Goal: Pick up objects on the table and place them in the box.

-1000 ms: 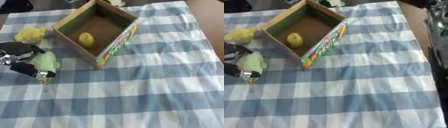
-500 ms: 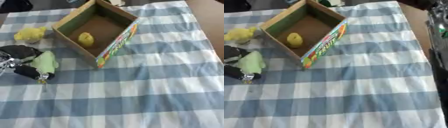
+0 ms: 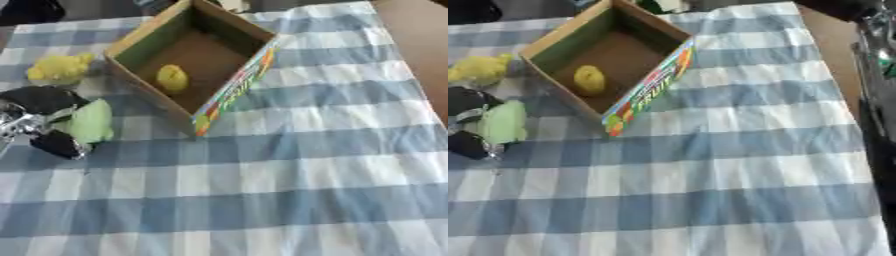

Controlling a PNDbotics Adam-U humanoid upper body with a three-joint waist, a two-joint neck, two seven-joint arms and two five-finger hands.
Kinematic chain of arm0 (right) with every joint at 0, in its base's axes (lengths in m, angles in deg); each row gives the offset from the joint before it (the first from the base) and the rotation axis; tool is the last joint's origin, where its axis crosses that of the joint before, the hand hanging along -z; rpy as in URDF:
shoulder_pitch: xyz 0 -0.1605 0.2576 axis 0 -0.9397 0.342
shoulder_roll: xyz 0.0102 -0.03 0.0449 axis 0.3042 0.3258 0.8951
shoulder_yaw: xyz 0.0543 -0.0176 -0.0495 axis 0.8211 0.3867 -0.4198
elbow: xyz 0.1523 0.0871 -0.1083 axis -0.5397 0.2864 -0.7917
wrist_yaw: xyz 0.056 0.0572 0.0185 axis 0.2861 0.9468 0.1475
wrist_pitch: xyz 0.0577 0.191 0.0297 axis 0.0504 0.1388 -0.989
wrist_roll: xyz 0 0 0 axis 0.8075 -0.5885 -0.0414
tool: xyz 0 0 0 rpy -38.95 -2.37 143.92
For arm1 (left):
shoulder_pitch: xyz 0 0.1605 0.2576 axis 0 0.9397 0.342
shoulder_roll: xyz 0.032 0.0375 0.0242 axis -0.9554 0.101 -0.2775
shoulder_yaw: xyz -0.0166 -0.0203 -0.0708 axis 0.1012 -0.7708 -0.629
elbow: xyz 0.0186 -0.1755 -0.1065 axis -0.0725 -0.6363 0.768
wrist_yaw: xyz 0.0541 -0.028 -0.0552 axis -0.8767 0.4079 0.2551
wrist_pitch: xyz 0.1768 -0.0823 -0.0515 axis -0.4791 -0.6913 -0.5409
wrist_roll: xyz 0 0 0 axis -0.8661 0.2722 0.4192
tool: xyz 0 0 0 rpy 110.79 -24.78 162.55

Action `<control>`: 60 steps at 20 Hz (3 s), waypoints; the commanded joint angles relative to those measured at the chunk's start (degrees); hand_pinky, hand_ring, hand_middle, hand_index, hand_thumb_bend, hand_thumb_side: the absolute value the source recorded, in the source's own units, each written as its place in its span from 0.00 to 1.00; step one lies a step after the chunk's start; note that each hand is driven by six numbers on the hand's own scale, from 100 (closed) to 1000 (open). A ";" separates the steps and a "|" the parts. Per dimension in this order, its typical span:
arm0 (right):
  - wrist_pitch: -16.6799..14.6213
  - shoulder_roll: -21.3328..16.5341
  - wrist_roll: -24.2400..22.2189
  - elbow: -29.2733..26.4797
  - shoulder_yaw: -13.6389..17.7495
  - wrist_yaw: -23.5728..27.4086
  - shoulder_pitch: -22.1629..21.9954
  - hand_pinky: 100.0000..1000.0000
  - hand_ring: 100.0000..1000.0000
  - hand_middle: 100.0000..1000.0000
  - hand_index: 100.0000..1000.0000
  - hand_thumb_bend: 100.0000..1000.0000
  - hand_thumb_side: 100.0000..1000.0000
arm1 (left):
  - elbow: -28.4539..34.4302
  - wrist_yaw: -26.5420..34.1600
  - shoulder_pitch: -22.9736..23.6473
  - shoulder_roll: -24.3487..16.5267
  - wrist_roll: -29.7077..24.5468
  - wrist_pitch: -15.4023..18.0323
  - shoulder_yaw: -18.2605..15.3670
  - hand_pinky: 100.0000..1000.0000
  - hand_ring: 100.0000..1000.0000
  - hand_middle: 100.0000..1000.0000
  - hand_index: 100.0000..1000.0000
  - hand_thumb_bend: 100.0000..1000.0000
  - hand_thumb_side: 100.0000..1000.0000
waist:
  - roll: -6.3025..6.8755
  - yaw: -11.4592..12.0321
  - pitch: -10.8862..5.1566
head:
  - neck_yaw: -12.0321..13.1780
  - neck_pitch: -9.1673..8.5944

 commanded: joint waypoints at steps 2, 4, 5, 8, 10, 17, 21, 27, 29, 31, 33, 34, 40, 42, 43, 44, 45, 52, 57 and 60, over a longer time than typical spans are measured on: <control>0.12 -0.56 0.16 -1.15 0.70 -0.02 0.66 0.84 0.84 0.54 0.86 0.40 0.75 | 3.09 0.98 -0.60 -1.49 0.23 -1.58 -1.70 0.42 0.58 0.62 0.87 0.00 0.29 | -0.10 0.02 -1.08 | -0.19 -0.77; 0.17 -0.53 0.20 -1.18 0.72 -0.04 0.63 0.84 0.84 0.54 0.86 0.40 0.75 | 4.30 1.37 -0.59 -1.78 -0.22 -1.89 -2.25 0.41 0.58 0.62 0.86 0.00 0.23 | -0.10 0.06 -1.12 | -0.31 -0.76; 0.20 -0.53 0.22 -1.19 0.72 -0.05 0.60 0.84 0.84 0.54 0.86 0.40 0.75 | 4.93 1.53 -0.59 -1.98 -0.44 -2.02 -2.60 0.41 0.58 0.62 0.86 0.00 0.22 | -0.10 0.09 -1.15 | -0.36 -0.73; 0.31 -0.51 0.36 -1.28 0.75 -0.04 0.59 0.84 0.84 0.54 0.86 0.39 0.75 | 6.67 1.79 -0.78 -2.57 -0.95 -2.17 -3.56 0.40 0.57 0.61 0.86 0.00 0.15 | -0.03 0.19 -1.24 | -0.50 -0.70; 0.37 -0.53 0.44 -1.33 0.71 0.00 0.66 0.84 0.84 0.54 0.86 0.39 0.75 | 7.91 2.16 -1.19 -2.87 -1.05 -2.17 -4.28 0.40 0.57 0.61 0.85 0.00 0.15 | -0.02 0.25 -1.31 | -0.64 -0.66; 0.58 -0.74 0.88 -1.38 0.72 -0.04 0.65 0.84 0.84 0.54 0.86 0.39 0.75 | 12.96 3.83 -5.22 -2.24 -0.07 -3.45 -6.87 0.33 0.52 0.57 0.82 0.00 0.16 | 0.12 0.48 -1.49 | -1.29 -0.57; 0.64 -0.43 0.92 -1.58 0.55 0.09 0.99 0.84 0.84 0.54 0.86 0.38 0.75 | 13.39 4.79 -9.87 0.28 0.71 -4.34 -6.71 0.30 0.50 0.54 0.79 0.00 0.16 | 0.23 0.28 -1.60 | -1.23 -0.54; 0.71 0.19 1.00 -1.83 0.04 0.46 1.94 0.83 0.84 0.54 0.85 0.35 0.75 | 9.07 3.64 -17.10 6.69 3.18 -4.79 -5.68 0.27 0.48 0.52 0.78 0.00 0.17 | 0.26 -0.59 -1.44 | -0.52 -0.84; 0.70 0.42 1.03 -1.92 -0.12 0.63 2.27 0.83 0.84 0.53 0.85 0.34 0.75 | 6.76 3.18 -18.87 8.74 4.19 -4.64 -5.40 0.26 0.48 0.52 0.77 0.00 0.17 | 0.34 -1.00 -1.27 | -0.25 -1.06; 0.74 0.56 1.19 -2.01 -0.20 0.81 2.53 0.83 0.84 0.53 0.85 0.32 0.75 | 4.45 2.83 -20.37 10.70 5.40 -4.42 -5.21 0.25 0.47 0.51 0.77 0.00 0.17 | 0.44 -1.43 -1.07 | -0.01 -1.41; 0.88 0.70 1.43 -2.09 -0.25 0.99 2.79 0.83 0.84 0.53 0.85 0.31 0.74 | 2.20 2.45 -21.80 12.60 6.98 -4.15 -5.09 0.25 0.47 0.51 0.77 0.00 0.17 | 0.56 -1.95 -0.82 | 0.25 -1.87; 0.96 0.79 1.51 -2.14 -0.30 1.06 2.92 0.83 0.84 0.53 0.85 0.31 0.74 | 1.02 2.02 -22.45 13.46 7.87 -3.98 -5.03 0.25 0.47 0.51 0.77 0.00 0.17 | 0.61 -2.20 -0.71 | 0.39 -2.05; 0.87 1.26 1.42 -2.48 -0.68 1.31 3.83 0.83 0.84 0.53 0.85 0.31 0.75 | -8.46 -0.73 -25.57 19.06 14.47 -2.04 -5.09 0.23 0.47 0.50 0.76 0.00 0.17 | 0.69 -3.82 0.07 | 1.76 -2.82; 0.79 1.46 1.35 -2.56 -0.76 1.41 4.12 0.83 0.84 0.53 0.85 0.32 0.75 | -12.13 -0.97 -26.10 20.68 16.70 -0.99 -5.29 0.22 0.47 0.50 0.76 0.00 0.16 | 0.66 -4.29 0.32 | 2.27 -3.14; 0.75 1.53 1.31 -2.58 -0.79 1.45 4.23 0.83 0.84 0.53 0.85 0.32 0.75 | -14.10 -1.27 -26.36 21.33 17.73 -0.51 -5.37 0.23 0.47 0.50 0.76 0.00 0.12 | 0.65 -4.49 0.41 | 2.48 -3.27; 0.73 1.60 1.27 -2.59 -0.81 1.49 4.30 0.83 0.84 0.53 0.85 0.32 0.75 | -15.98 -1.80 -26.59 21.90 18.78 -0.01 -5.46 0.23 0.47 0.50 0.76 0.00 0.16 | 0.66 -4.65 0.48 | 2.65 -3.36; 0.71 1.70 1.23 -2.63 -0.81 1.53 4.38 0.83 0.84 0.53 0.85 0.32 0.75 | -17.92 -2.60 -26.75 22.47 19.75 0.37 -5.64 0.24 0.48 0.51 0.77 0.00 0.16 | 0.66 -4.85 0.58 | 2.88 -3.49; 0.78 1.95 1.10 -2.74 -0.68 1.65 4.45 0.83 0.84 0.53 0.85 0.33 0.76 | -27.36 -8.79 -26.87 24.64 23.31 2.07 -6.66 0.32 0.58 0.58 0.84 0.00 0.24 | 0.69 -5.49 0.90 | 3.22 -3.72; 0.89 2.25 1.01 -2.54 -0.64 1.43 4.47 0.83 0.84 0.53 0.85 0.33 0.76 | -28.35 -12.24 -26.34 24.77 23.14 1.05 -6.75 0.47 0.72 0.69 0.91 0.00 0.32 | 0.68 -5.39 0.83 | 3.12 -3.56; 0.90 2.36 0.99 -2.51 -0.61 1.31 4.46 0.83 0.84 0.53 0.85 0.33 0.76 | -28.40 -12.93 -26.14 24.80 22.96 0.39 -6.86 0.54 0.78 0.74 0.97 0.00 0.54 | 0.64 -5.31 0.79 | 3.04 -3.53</control>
